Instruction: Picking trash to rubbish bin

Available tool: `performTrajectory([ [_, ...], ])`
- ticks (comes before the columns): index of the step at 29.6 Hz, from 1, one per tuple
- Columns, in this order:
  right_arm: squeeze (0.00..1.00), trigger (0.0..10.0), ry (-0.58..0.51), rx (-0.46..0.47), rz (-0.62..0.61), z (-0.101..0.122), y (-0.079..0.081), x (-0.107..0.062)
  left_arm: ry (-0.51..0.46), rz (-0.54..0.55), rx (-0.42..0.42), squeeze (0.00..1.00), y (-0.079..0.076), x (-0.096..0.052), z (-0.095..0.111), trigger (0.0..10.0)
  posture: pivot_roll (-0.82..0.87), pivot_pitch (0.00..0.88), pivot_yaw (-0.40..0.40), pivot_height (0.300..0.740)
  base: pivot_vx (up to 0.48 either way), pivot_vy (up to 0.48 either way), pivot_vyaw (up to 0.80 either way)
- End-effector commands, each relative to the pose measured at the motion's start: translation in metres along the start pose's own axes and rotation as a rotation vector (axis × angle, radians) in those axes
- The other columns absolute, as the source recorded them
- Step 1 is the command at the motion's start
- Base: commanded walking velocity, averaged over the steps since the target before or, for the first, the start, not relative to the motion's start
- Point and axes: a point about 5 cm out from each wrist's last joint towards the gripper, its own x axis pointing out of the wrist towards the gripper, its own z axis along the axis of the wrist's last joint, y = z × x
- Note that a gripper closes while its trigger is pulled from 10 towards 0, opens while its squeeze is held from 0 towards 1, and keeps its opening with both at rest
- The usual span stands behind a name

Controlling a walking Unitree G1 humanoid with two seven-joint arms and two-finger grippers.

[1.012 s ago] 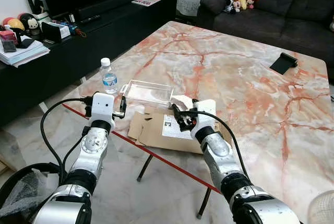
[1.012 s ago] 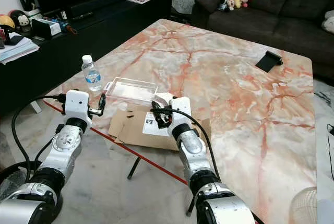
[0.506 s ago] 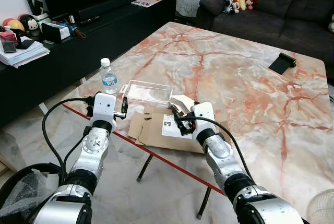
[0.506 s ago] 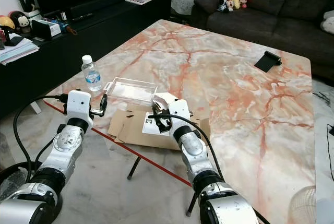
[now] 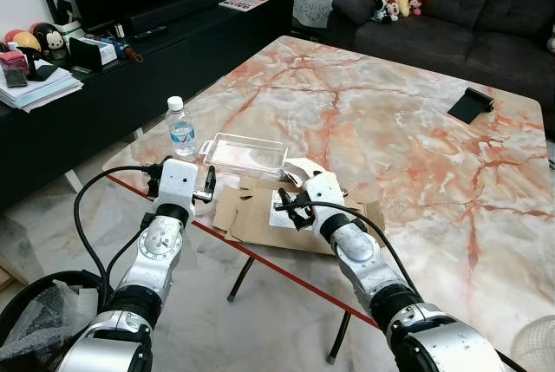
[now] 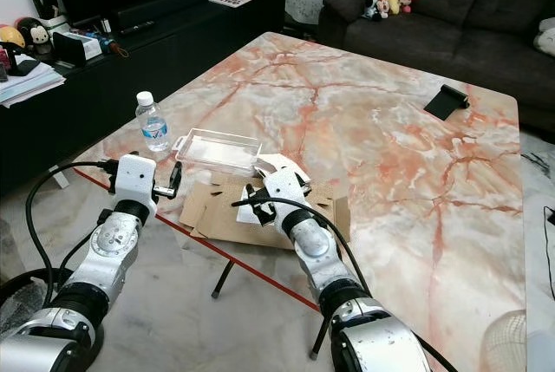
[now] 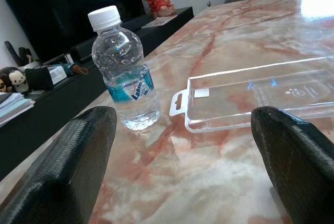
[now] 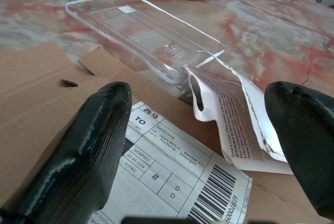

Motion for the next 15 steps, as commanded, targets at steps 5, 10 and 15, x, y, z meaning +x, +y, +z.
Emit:
performTrajectory([
  [5,0.00,10.0,-0.021,-0.064,-0.004,0.0091,-0.0006,0.0047,-0.021,-0.018,0.017,0.00,-0.0011,-0.0008,0.0035,10.0,0.09,0.019,-0.077,0.740,0.000,0.000,0.00],
  [10,0.00,10.0,-0.021,-0.085,0.000,0.0088,0.0011,0.0047,-0.029,-0.023,0.029,0.00,-0.0021,-0.0010,0.0049,10.0,0.09,0.021,-0.079,0.740,0.000,0.000,0.00],
  [15,0.00,10.0,-0.017,-0.130,0.006,0.0073,0.0035,0.0042,-0.038,-0.023,0.040,0.00,-0.0016,0.0000,0.0075,10.0,0.09,0.040,-0.081,0.740,0.000,0.000,0.00],
])
